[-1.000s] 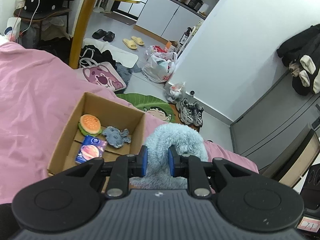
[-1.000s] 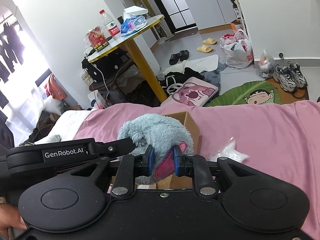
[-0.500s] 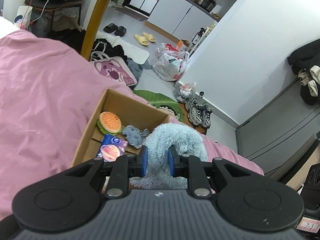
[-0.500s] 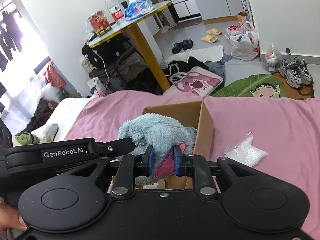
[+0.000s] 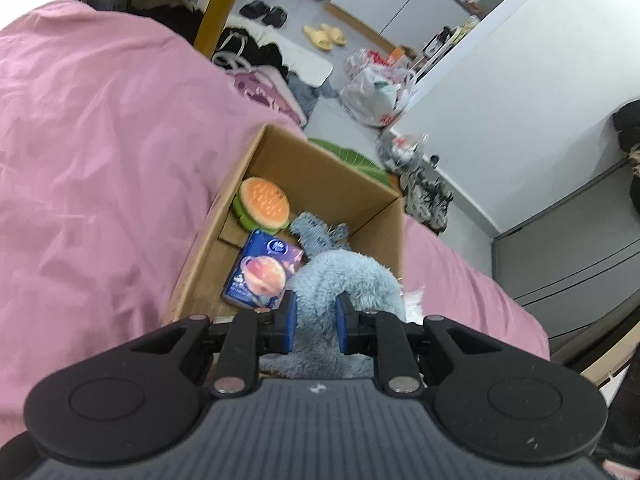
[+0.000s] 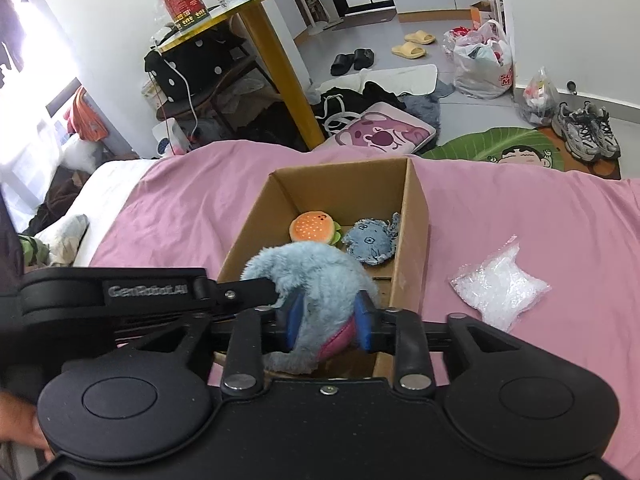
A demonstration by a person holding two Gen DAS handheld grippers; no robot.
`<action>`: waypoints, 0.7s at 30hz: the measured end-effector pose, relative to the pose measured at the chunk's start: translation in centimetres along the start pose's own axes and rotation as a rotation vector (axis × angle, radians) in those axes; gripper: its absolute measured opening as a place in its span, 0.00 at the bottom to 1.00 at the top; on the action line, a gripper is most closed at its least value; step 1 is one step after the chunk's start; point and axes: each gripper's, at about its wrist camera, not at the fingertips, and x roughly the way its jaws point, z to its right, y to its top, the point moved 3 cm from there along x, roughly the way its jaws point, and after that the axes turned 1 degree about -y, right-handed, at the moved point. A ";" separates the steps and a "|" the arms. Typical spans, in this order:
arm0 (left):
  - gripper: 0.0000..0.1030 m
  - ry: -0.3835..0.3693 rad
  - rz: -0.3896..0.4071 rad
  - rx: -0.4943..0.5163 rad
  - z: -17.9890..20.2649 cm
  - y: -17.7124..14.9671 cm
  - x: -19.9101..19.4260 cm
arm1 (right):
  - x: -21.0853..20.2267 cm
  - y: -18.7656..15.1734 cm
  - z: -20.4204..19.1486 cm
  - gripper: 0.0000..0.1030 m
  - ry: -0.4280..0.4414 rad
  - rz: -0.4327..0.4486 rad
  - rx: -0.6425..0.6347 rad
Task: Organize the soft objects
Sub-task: 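Carry the grey plush with both tools over the box, then open both grippers to drop the grey plush into the box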
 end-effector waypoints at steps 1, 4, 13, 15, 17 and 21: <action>0.18 0.008 -0.011 0.003 0.0 0.1 0.4 | -0.1 -0.1 0.1 0.35 -0.001 0.001 0.002; 0.18 0.023 -0.051 0.014 0.2 -0.1 1.6 | -0.4 -0.2 0.5 0.41 -0.022 0.001 0.001; 0.25 0.060 -0.090 0.057 1.0 -0.3 2.6 | -1.4 -0.2 1.8 0.54 -0.037 0.009 0.018; 0.33 0.070 -0.088 0.064 1.3 -0.4 2.4 | -1.5 -0.3 2.0 0.54 -0.033 0.012 0.023; 0.46 0.084 -0.072 0.076 1.6 -0.3 1.9 | -1.8 -0.4 2.3 0.54 -0.030 0.017 0.027; 0.58 0.101 -0.040 0.102 2.3 -0.4 0.8 | -2.5 -0.6 2.8 0.59 -0.025 0.030 0.039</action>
